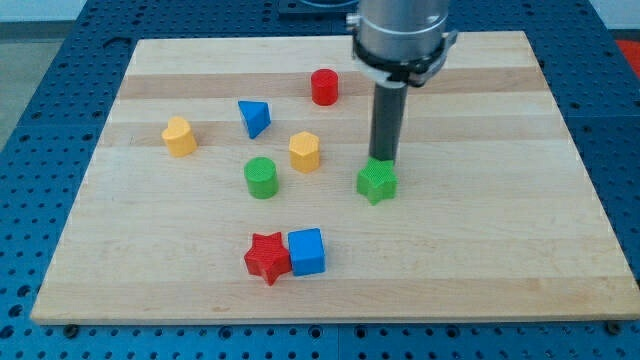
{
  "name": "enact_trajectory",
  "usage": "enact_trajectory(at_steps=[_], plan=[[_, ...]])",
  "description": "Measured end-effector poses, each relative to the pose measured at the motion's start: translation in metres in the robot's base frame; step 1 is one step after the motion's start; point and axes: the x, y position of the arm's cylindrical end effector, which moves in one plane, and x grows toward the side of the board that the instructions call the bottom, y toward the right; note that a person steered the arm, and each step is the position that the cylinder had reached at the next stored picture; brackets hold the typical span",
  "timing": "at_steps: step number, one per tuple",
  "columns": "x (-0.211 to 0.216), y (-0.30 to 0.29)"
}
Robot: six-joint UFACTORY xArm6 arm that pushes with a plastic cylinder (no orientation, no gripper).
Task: Slide the green star closer to the blue cube
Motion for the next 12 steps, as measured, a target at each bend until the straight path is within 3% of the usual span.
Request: enact_trajectory(at_steps=[4,6,9,11,12], plan=[[0.037,-0.085],[-0.002,-0.048],[0.035,-0.053],[-0.006,-0.009],[0.008,0.008]])
